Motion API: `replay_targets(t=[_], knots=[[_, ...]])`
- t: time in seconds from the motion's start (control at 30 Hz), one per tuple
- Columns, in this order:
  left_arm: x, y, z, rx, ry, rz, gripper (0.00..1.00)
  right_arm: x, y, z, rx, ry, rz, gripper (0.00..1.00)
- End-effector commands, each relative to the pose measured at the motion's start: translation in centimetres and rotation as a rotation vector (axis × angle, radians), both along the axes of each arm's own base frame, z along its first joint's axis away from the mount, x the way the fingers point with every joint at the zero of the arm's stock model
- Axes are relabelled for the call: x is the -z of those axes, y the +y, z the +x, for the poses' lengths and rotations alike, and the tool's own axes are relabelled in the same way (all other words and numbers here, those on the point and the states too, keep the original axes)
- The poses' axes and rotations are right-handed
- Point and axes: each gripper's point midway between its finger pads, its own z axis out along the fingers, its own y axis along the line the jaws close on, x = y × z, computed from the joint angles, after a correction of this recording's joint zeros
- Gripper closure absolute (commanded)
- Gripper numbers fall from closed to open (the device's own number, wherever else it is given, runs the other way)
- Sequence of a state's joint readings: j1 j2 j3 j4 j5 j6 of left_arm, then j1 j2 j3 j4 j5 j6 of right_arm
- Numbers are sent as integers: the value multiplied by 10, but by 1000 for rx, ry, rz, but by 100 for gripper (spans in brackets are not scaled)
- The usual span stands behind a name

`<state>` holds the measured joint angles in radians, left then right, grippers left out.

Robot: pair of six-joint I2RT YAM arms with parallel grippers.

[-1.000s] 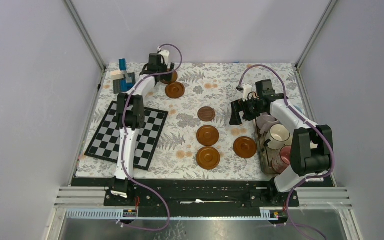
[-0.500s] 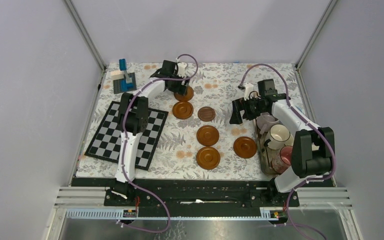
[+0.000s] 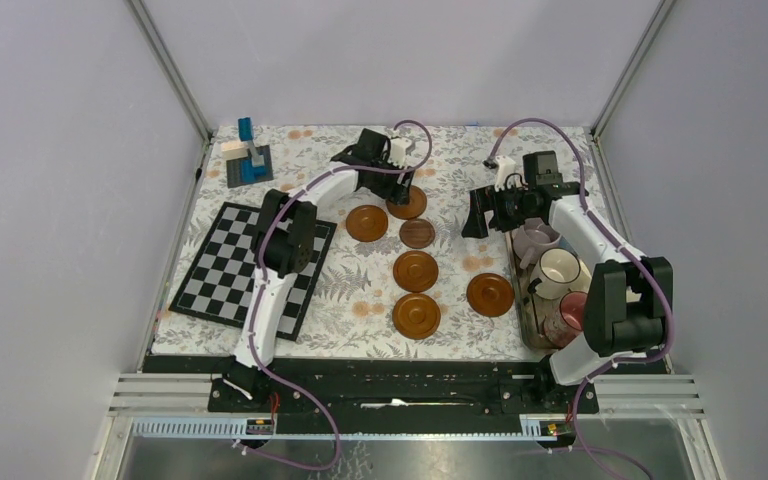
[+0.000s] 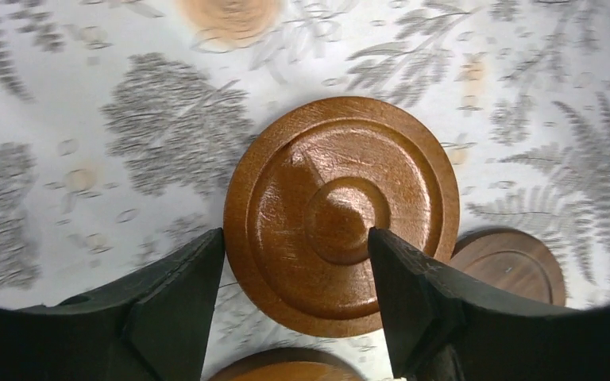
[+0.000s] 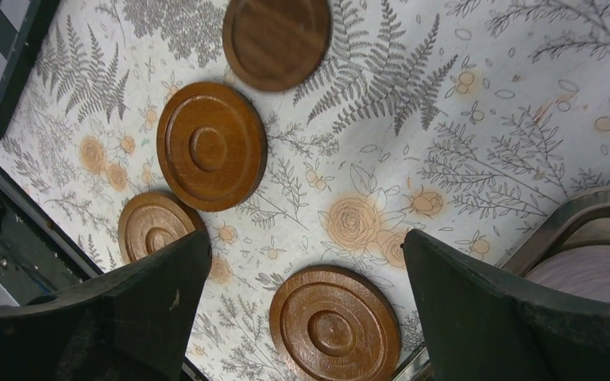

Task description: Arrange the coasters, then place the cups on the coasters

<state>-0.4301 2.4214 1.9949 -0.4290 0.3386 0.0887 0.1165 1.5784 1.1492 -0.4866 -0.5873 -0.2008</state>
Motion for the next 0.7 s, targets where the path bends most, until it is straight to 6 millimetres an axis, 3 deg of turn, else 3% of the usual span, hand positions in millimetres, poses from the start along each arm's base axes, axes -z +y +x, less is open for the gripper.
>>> replay_targets(t=[0.0,0.17,0.33,0.53,0.67], knots=[[-34,-20,-18,21,61,-117,33,-26,2,22,37,-74,22,2],[-96,3,-10,-49,-5,-193,26,-27,4,26,27,-80,29,1],[-113,48,-35,-106,-29,-166,23,-28,10,36,17,-105,40,6],[-76,84,-73,-167,-13,-74,25,-17,40,59,-9,-101,5,22],[-58,97,-71,-202,-19,-14,26,0,61,80,-3,-63,-54,24]])
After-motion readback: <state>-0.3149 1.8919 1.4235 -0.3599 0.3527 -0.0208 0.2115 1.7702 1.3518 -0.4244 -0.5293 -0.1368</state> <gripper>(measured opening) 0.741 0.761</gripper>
